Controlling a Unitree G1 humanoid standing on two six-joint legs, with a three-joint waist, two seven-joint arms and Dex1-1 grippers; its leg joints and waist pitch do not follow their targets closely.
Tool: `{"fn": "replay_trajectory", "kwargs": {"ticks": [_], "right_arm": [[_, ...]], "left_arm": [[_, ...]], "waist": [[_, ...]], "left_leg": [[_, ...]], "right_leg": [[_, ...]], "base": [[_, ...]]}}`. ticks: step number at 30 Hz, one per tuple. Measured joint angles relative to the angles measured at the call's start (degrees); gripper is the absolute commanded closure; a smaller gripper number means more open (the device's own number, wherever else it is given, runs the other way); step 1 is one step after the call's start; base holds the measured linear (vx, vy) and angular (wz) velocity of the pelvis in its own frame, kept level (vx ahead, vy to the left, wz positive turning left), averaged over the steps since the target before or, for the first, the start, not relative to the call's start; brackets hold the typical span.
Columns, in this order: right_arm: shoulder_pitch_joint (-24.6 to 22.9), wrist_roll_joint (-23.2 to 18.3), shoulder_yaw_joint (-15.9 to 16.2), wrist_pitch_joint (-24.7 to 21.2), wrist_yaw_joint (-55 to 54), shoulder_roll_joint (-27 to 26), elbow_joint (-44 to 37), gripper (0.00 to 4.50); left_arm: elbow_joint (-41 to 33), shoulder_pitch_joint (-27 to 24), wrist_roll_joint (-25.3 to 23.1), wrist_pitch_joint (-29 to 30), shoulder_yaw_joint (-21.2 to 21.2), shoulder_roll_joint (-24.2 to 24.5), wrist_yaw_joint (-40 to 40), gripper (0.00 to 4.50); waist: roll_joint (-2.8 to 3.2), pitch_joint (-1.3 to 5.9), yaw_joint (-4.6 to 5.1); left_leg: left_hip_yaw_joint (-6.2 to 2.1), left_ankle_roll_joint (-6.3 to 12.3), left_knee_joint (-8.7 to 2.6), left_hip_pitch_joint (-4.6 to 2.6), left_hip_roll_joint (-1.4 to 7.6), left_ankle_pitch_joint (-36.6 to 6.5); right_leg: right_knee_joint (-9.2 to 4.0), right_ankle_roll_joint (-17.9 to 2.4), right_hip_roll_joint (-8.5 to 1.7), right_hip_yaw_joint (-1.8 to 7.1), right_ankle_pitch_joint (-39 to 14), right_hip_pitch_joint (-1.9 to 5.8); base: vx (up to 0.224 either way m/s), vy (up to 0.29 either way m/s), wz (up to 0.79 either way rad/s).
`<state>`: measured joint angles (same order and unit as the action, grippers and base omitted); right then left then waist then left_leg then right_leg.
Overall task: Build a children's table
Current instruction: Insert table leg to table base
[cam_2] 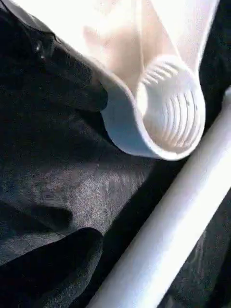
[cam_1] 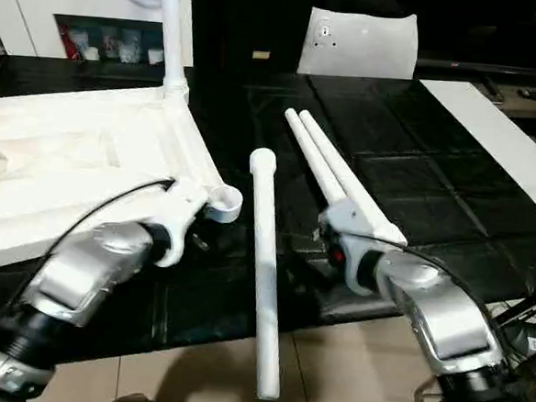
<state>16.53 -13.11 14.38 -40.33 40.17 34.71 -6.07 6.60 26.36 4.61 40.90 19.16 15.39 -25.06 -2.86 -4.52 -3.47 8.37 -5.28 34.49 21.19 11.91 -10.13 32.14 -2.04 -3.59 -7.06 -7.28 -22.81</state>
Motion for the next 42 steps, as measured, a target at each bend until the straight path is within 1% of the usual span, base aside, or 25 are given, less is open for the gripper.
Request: {"fn": "replay_trajectory", "kwargs": {"ticks": [3,5,7,8,12,15,17,18,20,21,22,23,25,26,28,29,30,31,32,34,36,37,39,42], "right_arm": [[-0.05,0.49,1.38,0.54,0.60,0.08,0.00,0.00],[-0.05,1.11,2.50,0.77,1.44,0.41,0.04,0.00],[-0.03,2.08,4.25,1.55,2.00,0.37,0.53,0.00],[-0.03,2.29,4.78,1.81,2.26,0.32,0.62,0.00],[-0.05,3.21,7.25,2.92,2.84,-1.29,2.48,0.00],[-0.07,3.99,8.22,2.99,2.85,-2.12,2.85,0.00],[-0.26,4.01,8.54,3.00,2.81,-2.57,2.90,0.00],[-0.34,4.02,8.59,3.01,2.80,-2.72,2.93,0.00],[-0.33,4.03,8.36,3.13,2.33,-3.41,3.22,0.00],[-0.33,4.02,7.63,3.19,1.16,-5.23,4.40,0.00],[-0.33,3.98,7.34,3.19,0.17,-6.76,5.08,0.00],[-0.32,3.90,7.34,3.20,-0.50,-7.90,5.29,0.00],[-0.32,3.48,6.83,3.26,-1.62,-9.47,5.73,0.00],[-0.24,3.42,6.26,3.31,-2.18,-9.86,6.24,0.00],[-0.04,3.48,5.03,3.57,-3.53,-10.87,7.16,0.00],[-0.01,3.48,4.49,3.64,-4.04,-11.55,7.56,0.00],[0.01,3.46,4.17,3.74,-4.47,-12.10,7.88,0.00],[0.11,3.47,4.09,4.12,-4.95,-12.67,8.51,0.00],[0.26,3.48,4.09,4.44,-5.18,-13.12,8.94,0.00],[0.63,3.50,4.10,4.84,-5.53,-13.78,9.13,0.00],[1.19,3.59,4.04,5.29,-6.19,-14.46,9.50,0.00],[1.44,3.57,3.97,5.70,-6.32,-14.78,9.54,0.00],[1.45,3.56,3.52,6.18,-6.67,-14.98,9.55,0.00],[1.35,3.55,2.17,6.58,-7.01,-15.02,9.66,0.00]], "left_arm": [[1.20,0.62,-0.89,-1.27,0.83,-0.21,-0.61,0.14],[3.09,1.68,-1.62,-2.73,2.00,-0.45,-1.14,0.14],[6.13,3.09,-2.57,-4.64,3.20,-1.06,-1.79,0.14],[6.88,3.39,-2.89,-5.07,3.45,-1.34,-1.89,0.14],[13.96,6.37,-4.51,-8.28,5.09,-3.39,-2.35,0.14],[17.32,8.04,-4.97,-9.96,5.54,-4.16,-2.79,0.14],[18.98,8.66,-5.40,-11.07,5.55,-4.64,-2.97,0.14],[19.78,9.02,-5.57,-11.36,5.62,-4.82,-3.09,0.14],[21.23,9.49,-5.71,-12.12,5.62,-4.92,-3.35,0.14],[22.62,10.23,-5.99,-12.68,5.61,-5.02,-3.44,0.14],[23.78,10.94,-6.14,-13.00,5.59,-5.20,-3.46,0.14],[24.45,11.47,-6.25,-13.44,5.58,-5.31,-3.51,0.14],[25.17,12.23,-6.52,-14.31,5.52,-5.51,-3.61,0.14],[25.20,12.39,-6.51,-14.92,5.44,-5.55,-3.86,0.14],[25.21,12.65,-6.34,-16.29,4.93,-5.56,-4.69,0.14],[25.21,12.71,-5.94,-16.49,4.23,-5.55,-5.02,0.14],[25.21,12.77,-5.69,-16.82,3.81,-5.52,-5.41,0.14],[25.20,13.00,-5.37,-16.96,3.43,-5.38,-5.98,0.14],[25.20,13.28,-5.27,-17.07,3.22,-5.11,-6.35,0.14],[25.08,14.18,-4.77,-17.48,2.61,-4.52,-6.83,0.14],[24.05,14.78,-4.10,-17.75,0.77,-3.89,-7.24,0.14],[22.85,14.91,-3.33,-17.75,-0.42,-3.48,-7.40,0.06],[20.39,14.80,-1.49,-16.81,-2.68,-2.21,-8.67,0.06],[16.38,14.18,0.46,-14.38,-5.43,-0.14,-9.98,0.06]], "waist": [[0.00,0.00,0.00],[0.00,0.00,-0.18],[0.00,0.00,-0.48],[0.00,0.00,-0.54],[-0.02,0.01,-0.75],[-0.02,0.01,-0.75],[-0.01,0.01,-0.76],[0.00,0.01,-0.74],[0.03,0.02,-0.51],[0.05,0.00,-0.08],[0.16,-0.02,0.14],[0.23,-0.04,0.22],[0.23,-0.04,0.54],[0.23,-0.05,0.54],[0.23,-0.04,0.59],[0.22,-0.05,0.68],[0.23,-0.04,0.79],[0.23,-0.04,0.97],[0.23,-0.04,1.15],[0.23,-0.05,1.54],[0.23,-0.05,1.58],[0.26,-0.03,1.56],[0.26,-0.03,1.64],[0.28,-0.03,1.82]], "left_leg": [[0.01,0.00,0.00,0.00,-0.01,0.00],[0.01,0.00,0.01,0.01,-0.02,0.00],[0.00,0.01,0.02,0.01,-0.06,0.01],[0.01,0.01,0.03,0.01,-0.07,0.01],[0.04,0.08,0.08,-0.02,-0.08,0.04],[0.05,0.09,0.11,-0.02,-0.10,0.05],[0.05,0.13,0.18,-0.01,-0.13,0.05],[-0.05,0.17,0.20,-0.07,-0.02,0.03],[-0.27,0.24,0.06,-0.24,0.13,-0.02],[-0.42,0.26,0.06,-0.28,0.29,-0.03],[-0.54,0.28,0.05,-0.29,0.48,-0.05],[-0.70,0.29,0.06,-0.29,0.69,-0.05],[-0.69,0.29,0.13,-0.29,0.66,-0.05],[-0.59,0.30,0.12,-0.36,0.57,-0.06],[-0.39,0.38,0.00,-0.53,0.29,-0.11],[-0.39,0.38,0.00,-0.54,0.26,-0.12],[-0.43,0.39,0.04,-0.53,0.30,-0.12],[-0.48,0.38,0.12,-0.45,0.51,-0.12],[-0.49,0.38,0.20,-0.33,0.71,-0.11],[-0.49,0.38,0.28,-0.28,0.81,-0.12],[-0.41,0.36,0.23,-0.54,0.76,-0.13],[-0.40,0.35,0.11,-0.67,0.77,-0.13],[-0.40,0.33,0.05,-0.70,0.94,-0.12],[-0.40,0.32,0.00,-0.74,0.99,-0.13]], "right_leg": [[0.00,0.00,-0.01,0.00,0.00,0.00],[0.00,0.00,-0.02,0.00,0.00,0.02],[0.00,0.00,-0.06,0.00,0.00,0.07],[0.00,0.00,-0.10,0.00,0.00,0.07],[-0.07,0.01,-0.21,-0.12,0.00,0.12],[-0.14,0.01,-0.39,-0.36,-0.01,0.15],[-0.24,0.02,-0.83,-1.06,-0.01,0.30],[-0.57,0.02,-0.93,-1.59,-0.01,0.61],[-1.27,0.02,-0.92,-2.15,0.00,1.16],[-1.70,0.02,-0.94,-2.61,0.00,1.52],[-2.08,0.02,-1.01,-3.03,0.00,1.77],[-2.25,0.02,-1.04,-3.25,0.00,1.87],[-2.20,0.02,-1.17,-3.26,0.00,1.91],[-2.15,0.02,-1.31,-3.27,0.00,1.90],[-2.13,0.03,-1.74,-3.59,0.00,1.90],[-2.16,0.03,-1.79,-3.69,0.00,1.89],[-2.21,0.03,-1.91,-3.98,0.00,1.93],[-2.33,0.03,-2.05,-4.49,-0.01,2.06],[-2.36,0.03,-2.05,-4.69,-0.01,2.07],[-2.07,0.03,-2.01,-4.57,0.00,1.98],[-1.87,0.02,-2.02,-4.54,0.00,1.93],[-1.86,0.03,-2.04,-4.68,0.00,1.93],[-1.88,0.02,-2.03,-4.98,0.00,1.91],[-1.85,0.02,-2.03,-4.95,0.00,1.90]], "base": [[0.000,0.000,0.00],[0.000,0.000,0.00],[0.000,0.000,0.00],[0.000,0.000,0.00],[0.000,0.000,0.00],[0.000,0.000,0.00],[0.000,0.000,0.00],[0.000,0.000,0.00],[0.000,0.000,0.00],[0.000,0.000,0.00],[0.000,0.000,0.00],[0.000,0.000,0.00],[0.000,0.000,0.00],[0.000,0.000,0.00],[0.000,0.000,0.00],[0.000,0.000,0.00],[0.000,0.000,0.00],[0.000,0.000,0.00],[0.000,0.000,0.00],[0.000,0.000,0.00],[0.000,0.000,0.00],[0.000,0.000,0.00],[0.000,0.000,0.00],[0.000,0.000,0.00]]}}
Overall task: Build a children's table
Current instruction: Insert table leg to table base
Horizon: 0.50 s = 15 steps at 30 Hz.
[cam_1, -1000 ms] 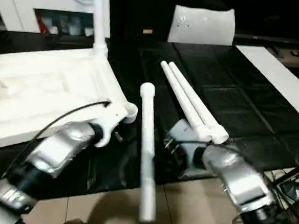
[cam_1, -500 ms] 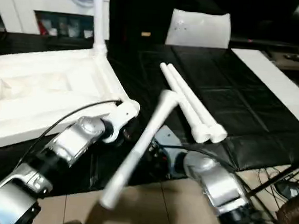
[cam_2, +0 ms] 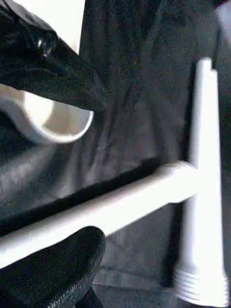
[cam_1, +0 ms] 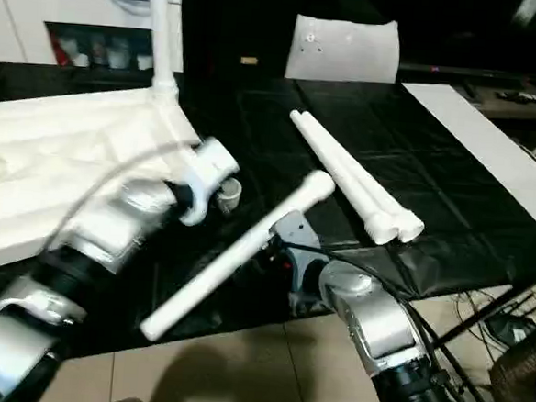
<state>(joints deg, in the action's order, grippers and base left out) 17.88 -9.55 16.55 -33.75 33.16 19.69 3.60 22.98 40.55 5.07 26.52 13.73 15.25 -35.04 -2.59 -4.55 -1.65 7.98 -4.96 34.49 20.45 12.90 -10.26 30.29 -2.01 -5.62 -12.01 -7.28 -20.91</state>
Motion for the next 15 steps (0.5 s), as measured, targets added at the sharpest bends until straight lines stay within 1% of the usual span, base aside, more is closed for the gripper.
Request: {"fn": "replay_trajectory", "kwargs": {"ticks": [2,5,6,7,8,9,10,12,14,15], "right_arm": [[0.02,-0.10,-1.65,0.49,-0.42,-0.55,0.01,0.00],[0.05,-1.29,-3.71,0.66,-1.58,-1.53,-0.02,0.00],[0.09,-1.99,-5.02,0.59,-2.41,-2.04,-0.04,0.00],[0.16,-2.21,-5.89,0.46,-2.91,-2.14,-0.05,0.00],[0.30,-2.97,-7.10,-0.08,-3.35,-2.36,-0.16,0.00],[0.46,-3.66,-8.59,-0.59,-4.06,-2.36,-0.17,0.00],[0.51,-3.90,-9.32,-0.62,-4.22,-2.36,-0.22,0.00],[0.91,-4.34,-11.20,-0.58,-4.66,-2.36,-0.60,0.00],[1.14,-4.34,-11.96,-0.57,-5.22,-2.40,-1.24,0.00],[1.39,-4.34,-12.16,-0.58,-5.52,-2.58,-1.50,0.00]], "left_arm": [[-5.31,-1.56,1.96,3.37,-2.50,1.48,-0.91,0.06],[-13.51,-5.23,5.42,9.58,-4.32,3.20,-2.58,0.06],[-17.26,-7.15,6.87,12.67,-4.69,4.00,-3.21,0.06],[-19.44,-8.38,7.87,14.66,-4.90,4.31,-3.51,0.06],[-22.62,-10.09,8.95,17.36,-5.35,4.45,-3.40,0.06],[-25.55,-11.75,9.95,20.13,-5.48,4.30,-3.19,0.06],[-26.93,-12.53,10.30,21.42,-5.53,4.08,-2.85,0.06],[-31.43,-15.27,11.41,26.19,-5.90,1.60,-0.25,0.06],[-32.76,-16.88,11.21,27.92,-5.45,-0.19,1.98,0.06],[-33.10,-17.63,10.31,28.51,-4.46,-0.37,3.38,0.06]], "waist": [[0.01,0.00,0.09],[0.01,0.00,-0.08],[0.00,0.01,-0.19],[-0.01,0.01,-0.38],[-0.04,0.03,-0.52],[-0.06,0.04,-0.78],[-0.08,0.05,-0.94],[-0.08,0.05,-1.19],[-0.12,0.06,-1.19],[-0.14,0.07,-1.12]], "left_leg": [[0.11,-0.01,0.00,-0.07,-0.02,0.00],[0.30,-0.04,0.02,-0.20,-0.09,-0.01],[0.38,-0.09,0.05,-0.22,-0.16,-0.04],[0.39,-0.13,0.04,-0.24,-0.29,-0.08],[0.48,-0.20,-0.03,-0.25,-0.45,-0.13],[0.52,-0.22,-0.02,-0.21,-0.73,-0.20],[0.57,-0.25,-0.03,-0.18,-0.82,-0.23],[0.74,-0.30,-0.13,0.04,-0.79,-0.25],[0.97,-0.31,-0.12,0.18,-0.79,-0.25],[1.09,-0.33,-0.08,0.44,-0.79,-0.24]], "right_leg": [[0.10,0.00,0.00,0.18,0.00,-0.01],[0.39,-0.02,-0.01,0.54,0.01,-0.09],[0.70,-0.03,-0.02,0.80,0.02,-0.21],[0.87,-0.05,-0.01,1.07,0.03,-0.29],[1.12,-0.06,0.09,1.64,0.04,-0.50],[1.63,-0.06,0.08,2.17,0.01,-0.78],[1.88,-0.04,0.02,2.30,-0.11,-0.98],[2.10,-0.04,0.11,2.56,-0.18,-1.40],[2.42,-0.03,0.13,2.84,-0.26,-1.76],[2.65,0.00,0.16,3.04,-0.28,-2.05]], "base": [[0.000,0.000,0.00],[0.000,0.000,0.00],[0.000,0.000,0.00],[0.000,0.000,0.00],[0.000,0.000,0.00],[0.000,0.000,0.00],[0.000,0.000,0.00],[0.000,0.000,0.00],[0.000,0.000,0.00],[0.000,0.000,0.00]]}}
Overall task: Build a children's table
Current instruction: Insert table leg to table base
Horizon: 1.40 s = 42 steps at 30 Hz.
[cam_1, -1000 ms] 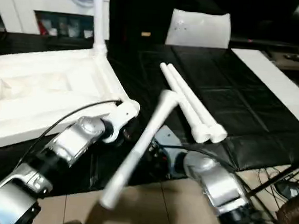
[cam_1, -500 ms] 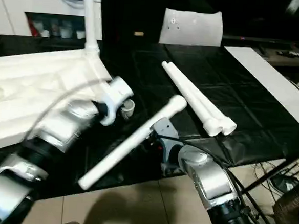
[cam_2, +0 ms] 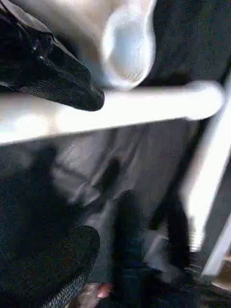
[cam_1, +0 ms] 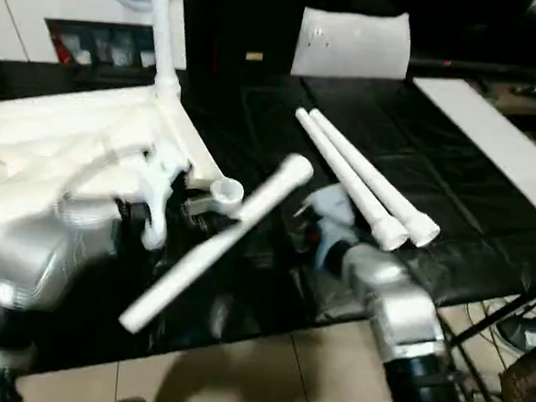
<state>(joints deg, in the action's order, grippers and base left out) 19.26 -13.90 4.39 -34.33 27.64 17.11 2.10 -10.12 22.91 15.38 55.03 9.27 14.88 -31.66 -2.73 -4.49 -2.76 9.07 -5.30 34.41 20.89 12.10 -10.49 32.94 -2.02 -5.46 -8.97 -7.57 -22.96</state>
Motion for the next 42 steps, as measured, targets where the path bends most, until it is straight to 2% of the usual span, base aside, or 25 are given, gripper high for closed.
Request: {"fn": "replay_trajectory", "kwargs": {"ticks": [4,8,13,14,17,18,24,25,29,32,35,36,40,42], "right_arm": [[-0.02,0.10,-0.10,-0.49,-1.20,0.04,-1.47,0.00],[-0.26,0.57,0.00,-0.30,-1.02,0.28,-2.13,0.00],[-0.87,1.13,0.57,-0.30,-0.97,0.59,-2.13,0.00],[-0.95,1.18,0.57,-0.30,-0.98,0.72,-2.13,0.00],[-0.98,1.21,0.74,-0.28,-0.90,0.85,-2.13,0.00],[-0.98,1.21,0.75,-0.28,-0.88,0.85,-2.13,0.00],[-1.06,1.36,1.05,0.08,-0.80,1.41,-2.13,0.00],[-1.08,1.44,1.14,0.11,-0.75,1.56,-2.13,0.00],[-1.13,2.30,1.17,0.15,-0.30,1.69,-2.13,0.00],[-1.17,2.39,1.25,0.20,-0.18,1.83,-2.13,0.00],[-1.20,2.48,1.81,0.32,-0.15,1.91,-2.13,0.00],[-1.27,2.48,1.94,0.52,-0.13,1.91,-2.13,0.00],[-1.33,2.67,2.27,0.76,0.34,2.10,-2.13,0.00],[-1.37,2.96,2.49,0.79,0.41,2.10,-2.13,0.00]], "left_arm": [[0.16,-2.30,-2.84,2.68,0.72,-2.29,5.52,0.06],[-0.25,-2.69,-5.08,4.50,2.06,-1.64,9.02,0.06],[-0.24,-4.41,-6.34,5.10,4.22,0.22,9.42,0.06],[-0.23,-4.68,-6.54,5.01,4.37,0.33,9.43,0.32],[-0.23,-4.77,-8.04,4.18,5.67,1.65,9.55,0.41],[-0.22,-4.79,-8.31,3.93,5.85,1.98,9.58,0.58],[-0.24,-4.78,-8.40,1.86,6.55,2.57,9.43,0.95],[-0.24,-4.78,-8.41,1.49,6.75,2.69,9.32,1.10],[-0.24,-4.78,-8.41,0.90,6.96,3.17,8.56,1.27],[-0.24,-4.78,-8.39,0.88,7.10,3.46,8.13,1.63],[-0.24,-4.78,-8.39,0.78,7.51,3.68,8.03,1.73],[-0.24,-4.78,-8.39,0.71,7.58,3.78,7.98,2.00],[-0.26,-4.78,-8.60,0.39,8.93,4.84,7.25,2.16],[-0.28,-4.78,-8.97,0.09,9.45,5.36,6.77,2.39]], "waist": [[0.00,0.00,0.63],[0.01,0.00,1.11],[0.04,0.01,1.50],[0.03,0.01,1.70],[0.05,0.00,1.88],[0.05,-0.01,1.98],[0.05,-0.01,2.56],[0.05,-0.01,2.58],[0.05,-0.01,2.57],[0.05,-0.01,2.51],[0.05,0.00,2.42],[0.05,0.00,2.39],[0.05,0.00,2.27],[0.05,0.00,2.04]], "left_leg": [[0.18,-0.04,0.12,-0.06,-0.01,0.04],[-0.06,-0.04,0.22,-0.38,-0.13,0.04],[-0.67,0.00,0.30,0.00,0.06,0.02],[-0.77,0.01,0.30,0.02,0.24,0.02],[-0.79,0.05,0.28,-0.17,0.22,0.00],[-0.79,0.07,0.30,-0.25,0.17,-0.01],[-0.83,0.08,0.24,-0.28,0.08,-0.02],[-0.84,0.08,0.20,-0.28,0.08,-0.02],[-0.84,0.08,0.07,-0.32,0.08,-0.02],[-0.84,0.08,0.05,-0.32,0.07,-0.02],[-0.83,0.10,0.05,-0.31,0.00,-0.03],[-0.83,0.13,0.02,-0.31,-0.03,-0.06],[-0.78,0.17,-0.05,-0.34,-0.21,-0.17],[-0.73,0.10,-0.11,-0.39,-0.24,-0.24]], "right_leg": [[0.10,0.01,0.11,0.06,0.00,-0.10],[-0.02,0.03,0.13,0.01,0.00,-0.03],[-1.28,0.07,0.16,-1.04,0.02,0.51],[-1.50,0.08,0.19,-1.12,0.02,0.65],[-1.85,0.09,0.19,-1.15,0.03,1.10],[-1.90,0.09,0.15,-1.13,0.03,1.18],[-1.91,0.09,0.11,-1.12,0.03,1.19],[-1.91,0.09,0.11,-1.13,0.03,1.17],[-1.89,0.10,0.13,-1.13,0.03,1.15],[-1.85,0.09,0.13,-1.07,0.03,1.15],[-1.74,0.09,0.13,-0.94,0.04,1.14],[-1.70,0.08,0.13,-0.89,0.04,1.12],[-1.22,0.04,0.13,-0.47,0.07,0.97],[-0.98,0.13,0.13,-0.32,0.01,0.89]], "base": [[0.000,0.000,0.00],[0.000,0.000,0.00],[0.000,0.000,0.00],[0.000,0.000,0.00],[0.000,0.000,0.00],[0.000,0.000,0.00],[0.000,0.000,0.00],[0.000,0.000,0.00],[0.000,0.000,0.00],[0.000,0.000,0.00],[0.000,0.000,0.00],[0.000,0.000,0.00],[0.000,0.000,0.00],[0.000,0.000,0.00]]}}
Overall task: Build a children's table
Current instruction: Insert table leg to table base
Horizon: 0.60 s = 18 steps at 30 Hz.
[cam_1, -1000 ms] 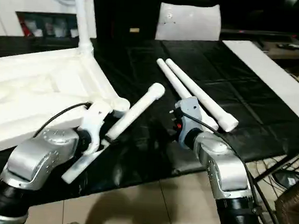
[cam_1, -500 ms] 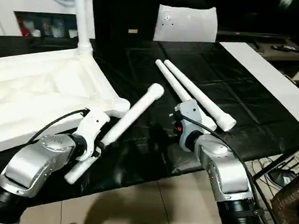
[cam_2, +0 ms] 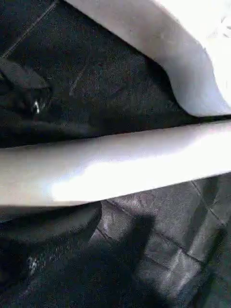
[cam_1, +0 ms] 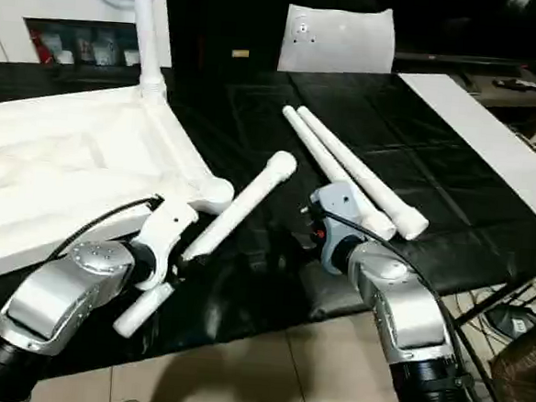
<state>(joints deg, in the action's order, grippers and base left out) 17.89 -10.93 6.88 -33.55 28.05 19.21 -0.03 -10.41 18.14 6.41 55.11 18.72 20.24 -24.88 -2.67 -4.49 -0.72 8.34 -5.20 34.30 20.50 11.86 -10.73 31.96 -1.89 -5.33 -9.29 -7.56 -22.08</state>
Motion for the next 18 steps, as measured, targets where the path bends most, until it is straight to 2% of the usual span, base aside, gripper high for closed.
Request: {"fn": "replay_trajectory", "kwargs": {"ticks": [7,10,14,18], "right_arm": [[0.00,0.28,0.29,0.35,0.02,0.10,0.00,0.00],[0.00,0.36,0.28,0.45,0.15,0.15,0.00,0.00],[0.06,0.36,0.28,1.81,1.20,0.71,0.11,0.00],[0.26,-1.30,0.19,5.83,7.33,3.21,-0.73,0.00]], "left_arm": [[-0.19,0.10,-1.34,-2.04,2.62,2.92,-1.66,2.80],[-0.18,0.09,-1.57,-3.53,3.44,4.60,-3.58,2.82],[-0.09,-0.13,-1.56,-7.88,4.72,7.85,-8.09,2.86],[-0.03,0.13,-1.55,-19.08,4.38,14.74,-16.12,2.86]], "waist": [[0.00,0.00,-0.28],[0.00,0.00,-0.17],[0.00,0.00,-0.21],[-0.01,0.00,-0.30]], "left_leg": [[0.09,-0.02,-0.02,-0.24,0.00,0.02],[0.09,-0.02,0.02,-0.29,0.00,0.02],[0.09,-0.02,0.02,-0.28,-0.01,0.02],[0.08,-0.02,-0.02,-0.26,-0.01,0.01]], "right_leg": [[0.16,0.02,0.05,0.16,-0.03,-0.05],[0.16,0.02,0.05,0.18,-0.03,-0.02],[0.16,0.02,0.05,0.19,-0.03,-0.02],[0.16,0.02,0.05,0.20,-0.03,-0.04]], "base": [[0.000,0.000,0.00],[0.000,0.000,0.00],[0.000,0.000,0.00],[0.000,0.000,0.00]]}}
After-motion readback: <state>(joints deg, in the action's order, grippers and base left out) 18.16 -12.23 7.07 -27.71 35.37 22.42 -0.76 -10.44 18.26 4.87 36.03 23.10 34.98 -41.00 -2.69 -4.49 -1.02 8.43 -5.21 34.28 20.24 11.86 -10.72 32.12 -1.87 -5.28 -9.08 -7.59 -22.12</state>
